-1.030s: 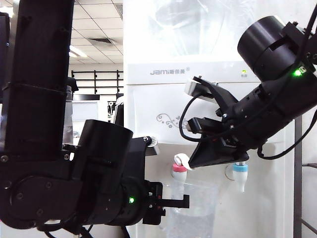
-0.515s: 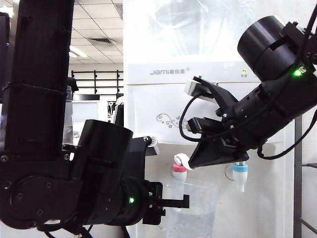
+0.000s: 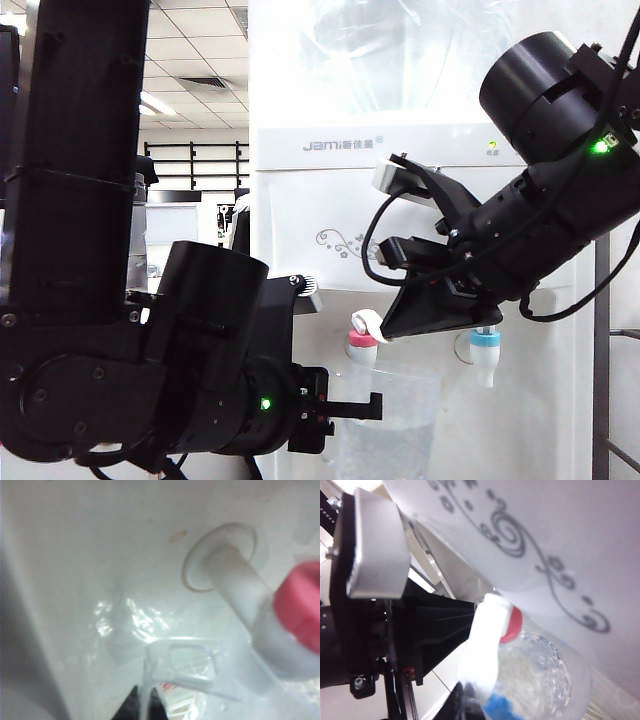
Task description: Pick up the plastic mug from the left desk, go to the hot water outlet of the water dispenser, press the vertical switch to get some water, then put the mug back on the desk.
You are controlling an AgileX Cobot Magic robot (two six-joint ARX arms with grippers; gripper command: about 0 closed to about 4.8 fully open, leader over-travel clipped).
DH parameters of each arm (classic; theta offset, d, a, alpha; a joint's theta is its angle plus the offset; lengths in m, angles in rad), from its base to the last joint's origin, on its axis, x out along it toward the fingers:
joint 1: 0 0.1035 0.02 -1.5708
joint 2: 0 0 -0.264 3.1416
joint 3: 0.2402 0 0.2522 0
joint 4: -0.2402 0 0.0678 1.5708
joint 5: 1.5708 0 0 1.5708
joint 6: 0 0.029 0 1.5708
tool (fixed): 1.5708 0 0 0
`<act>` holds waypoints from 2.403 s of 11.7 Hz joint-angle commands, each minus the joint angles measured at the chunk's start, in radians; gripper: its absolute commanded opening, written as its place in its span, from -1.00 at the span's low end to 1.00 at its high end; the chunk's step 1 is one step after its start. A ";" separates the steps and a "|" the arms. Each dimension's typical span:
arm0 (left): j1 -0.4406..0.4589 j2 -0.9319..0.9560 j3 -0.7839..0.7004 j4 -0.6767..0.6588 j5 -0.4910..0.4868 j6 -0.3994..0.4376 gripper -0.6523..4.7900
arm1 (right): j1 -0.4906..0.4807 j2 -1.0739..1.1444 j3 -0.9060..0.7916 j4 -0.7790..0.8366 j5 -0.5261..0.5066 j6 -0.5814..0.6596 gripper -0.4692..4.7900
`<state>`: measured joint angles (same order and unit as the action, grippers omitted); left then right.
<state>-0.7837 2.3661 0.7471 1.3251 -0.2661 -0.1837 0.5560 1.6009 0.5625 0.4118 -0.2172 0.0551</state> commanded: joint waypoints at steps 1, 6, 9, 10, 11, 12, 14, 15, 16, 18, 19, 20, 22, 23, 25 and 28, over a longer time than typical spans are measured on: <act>-0.001 -0.023 0.017 0.097 0.019 -0.008 -0.78 | 0.001 0.003 -0.002 -0.018 0.010 0.002 -0.85; -0.001 -0.023 0.017 0.097 0.019 -0.008 -0.78 | 0.001 0.003 -0.002 -0.018 0.014 0.001 -0.85; -0.001 -0.023 0.017 0.097 0.019 -0.008 -0.78 | 0.001 0.003 -0.002 0.003 0.008 0.002 -0.85; -0.001 -0.023 0.017 0.097 0.019 -0.008 -0.78 | 0.001 0.000 -0.002 0.035 -0.010 0.004 -0.85; -0.001 -0.023 0.017 0.097 0.019 -0.008 -0.78 | 0.001 -0.002 -0.002 0.067 -0.022 0.011 -0.85; -0.001 -0.023 0.017 0.097 0.019 -0.008 -0.78 | 0.001 -0.013 -0.002 0.103 -0.024 0.037 -0.85; -0.001 -0.023 0.017 0.097 0.019 -0.008 -0.78 | 0.001 -0.051 -0.002 0.122 -0.021 0.061 -0.85; -0.001 -0.023 0.017 0.097 0.019 -0.008 -0.78 | 0.001 -0.066 -0.002 0.115 -0.021 0.061 -0.85; -0.001 -0.023 0.017 0.097 0.020 -0.008 -0.78 | 0.001 -0.095 -0.003 0.103 -0.023 0.061 -0.85; -0.001 -0.023 0.017 0.097 0.019 -0.008 -0.78 | 0.001 -0.178 -0.004 0.078 -0.025 0.061 -0.85; -0.001 -0.023 0.017 0.097 0.019 -0.008 -0.78 | 0.001 -0.232 -0.004 0.069 -0.025 0.061 -0.85; -0.001 -0.023 0.017 0.097 0.019 -0.008 -0.78 | 0.001 -0.289 -0.004 0.050 -0.023 0.061 -0.85; -0.001 -0.023 0.017 0.097 0.019 -0.008 -0.78 | 0.001 -0.432 -0.005 -0.040 0.004 0.056 -0.85; -0.001 -0.023 0.017 0.097 0.020 -0.008 -0.78 | 0.001 -0.511 -0.005 -0.114 0.035 0.046 -0.85; -0.001 -0.023 0.017 0.097 0.019 -0.008 -0.78 | -0.002 -0.643 -0.010 -0.236 0.039 0.042 -0.85; -0.001 -0.023 0.017 0.097 0.019 -0.008 -0.78 | -0.002 -0.784 -0.055 -0.299 0.050 0.042 -0.85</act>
<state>-0.7837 2.3657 0.7471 1.3251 -0.2661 -0.1844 0.5533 0.8360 0.5125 0.1295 -0.1772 0.0998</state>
